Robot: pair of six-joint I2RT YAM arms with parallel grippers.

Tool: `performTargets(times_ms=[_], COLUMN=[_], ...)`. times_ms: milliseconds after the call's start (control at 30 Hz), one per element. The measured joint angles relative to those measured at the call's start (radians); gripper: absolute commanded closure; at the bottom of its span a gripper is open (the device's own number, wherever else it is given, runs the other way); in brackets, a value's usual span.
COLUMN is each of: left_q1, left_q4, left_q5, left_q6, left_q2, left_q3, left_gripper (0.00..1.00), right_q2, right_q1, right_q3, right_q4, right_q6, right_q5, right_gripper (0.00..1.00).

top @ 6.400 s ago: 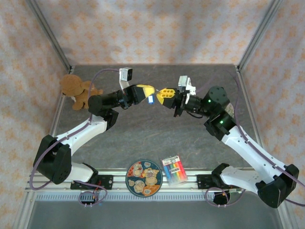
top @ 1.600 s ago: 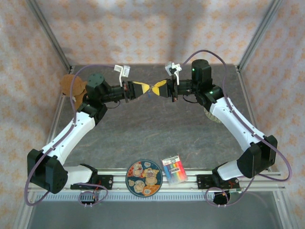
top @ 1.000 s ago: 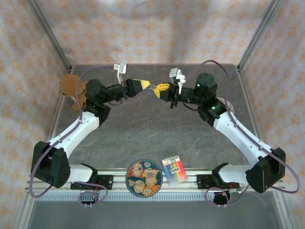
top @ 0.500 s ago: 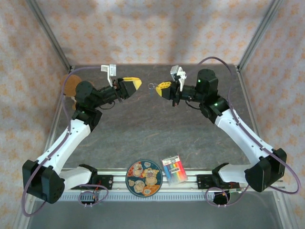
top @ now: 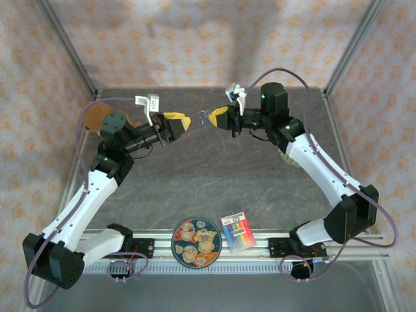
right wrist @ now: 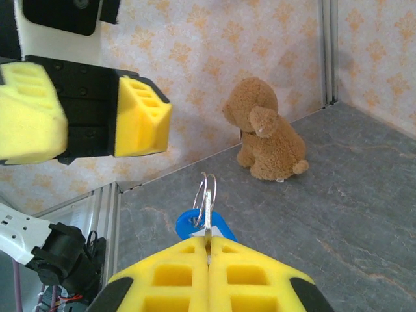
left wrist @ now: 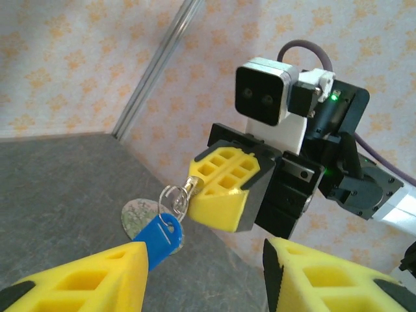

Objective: Remove the keys from the keyring

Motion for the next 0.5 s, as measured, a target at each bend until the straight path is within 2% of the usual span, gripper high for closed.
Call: performTargets(times_ms=[267, 500], left_q1=[0.002, 0.021], left_q4=[-0.130, -0.193], left_q5=[-0.067, -0.056], left_q6=[0.092, 0.122], left_q2=[-0.036, -0.024], left_q3=[-0.002, 0.012], left_gripper=[0.48, 0.47], right_q2=[0.034, 0.034], right_q1=[0.000, 0.000], right_q3=[0.021, 0.021], right_q4=[-0.032, -0.039], right_q6=[-0.010, -0.018], right_q5=[-0.070, -0.124], right_gripper=[1.00, 1.00])
